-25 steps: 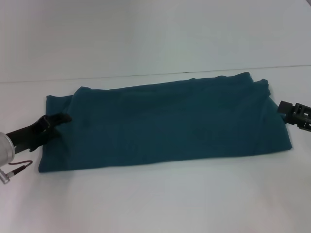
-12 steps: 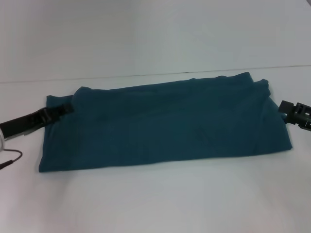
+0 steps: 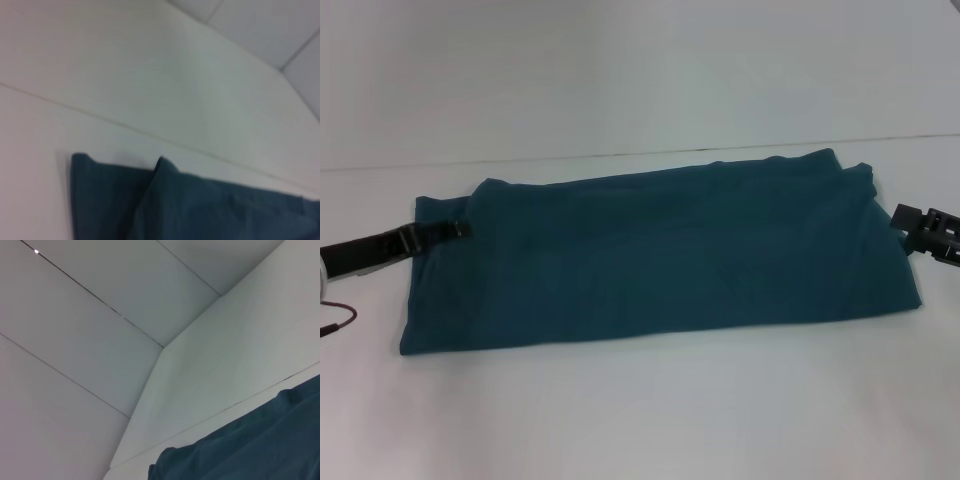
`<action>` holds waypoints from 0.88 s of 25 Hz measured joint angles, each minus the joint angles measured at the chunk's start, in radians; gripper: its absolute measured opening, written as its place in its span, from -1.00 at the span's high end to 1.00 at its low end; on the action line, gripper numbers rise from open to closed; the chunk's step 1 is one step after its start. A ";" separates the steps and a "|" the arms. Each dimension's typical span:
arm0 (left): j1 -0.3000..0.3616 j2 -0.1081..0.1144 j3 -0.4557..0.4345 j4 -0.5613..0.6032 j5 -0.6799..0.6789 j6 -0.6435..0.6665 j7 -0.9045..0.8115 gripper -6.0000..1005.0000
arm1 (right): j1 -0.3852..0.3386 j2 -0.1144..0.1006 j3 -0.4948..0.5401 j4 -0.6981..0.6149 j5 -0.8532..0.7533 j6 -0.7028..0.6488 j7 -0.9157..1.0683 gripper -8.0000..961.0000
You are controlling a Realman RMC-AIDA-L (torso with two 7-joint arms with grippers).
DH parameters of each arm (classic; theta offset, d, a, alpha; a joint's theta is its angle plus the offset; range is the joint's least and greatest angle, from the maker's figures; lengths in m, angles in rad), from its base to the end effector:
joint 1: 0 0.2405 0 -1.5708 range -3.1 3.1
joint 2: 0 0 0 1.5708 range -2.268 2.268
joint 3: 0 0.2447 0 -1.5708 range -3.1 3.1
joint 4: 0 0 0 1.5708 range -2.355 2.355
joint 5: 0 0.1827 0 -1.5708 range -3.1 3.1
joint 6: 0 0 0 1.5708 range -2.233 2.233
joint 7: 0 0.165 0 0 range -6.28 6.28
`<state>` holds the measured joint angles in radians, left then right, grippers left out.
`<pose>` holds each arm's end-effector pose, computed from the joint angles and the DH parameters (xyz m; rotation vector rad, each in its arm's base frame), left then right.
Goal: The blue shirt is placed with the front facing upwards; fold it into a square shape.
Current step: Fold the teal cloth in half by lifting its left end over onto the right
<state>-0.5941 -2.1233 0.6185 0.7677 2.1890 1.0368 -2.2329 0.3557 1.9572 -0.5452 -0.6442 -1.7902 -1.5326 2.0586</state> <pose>-0.2701 0.3844 0.0116 -1.9510 -1.5154 -0.5998 0.2953 0.3034 0.0731 -2.0303 1.5749 1.0745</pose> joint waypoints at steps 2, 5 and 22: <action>0.001 0.000 0.003 -0.001 -0.007 -0.005 -0.007 -0.65 | 0.000 0.000 0.000 0.000 0.000 -0.001 0.000 -0.95; 0.001 0.004 0.009 -0.011 0.000 -0.011 -0.028 -0.76 | -0.001 0.000 0.001 0.000 0.000 -0.002 0.000 -0.95; 0.003 -0.001 0.076 -0.049 0.039 -0.142 0.078 -0.75 | 0.000 0.000 0.001 0.000 0.000 0.004 0.000 -0.93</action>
<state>-0.5906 -2.1243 0.6948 0.7186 2.2281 0.8944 -2.1545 0.3559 1.9573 -0.5445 -0.6443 -1.7901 -1.5290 2.0585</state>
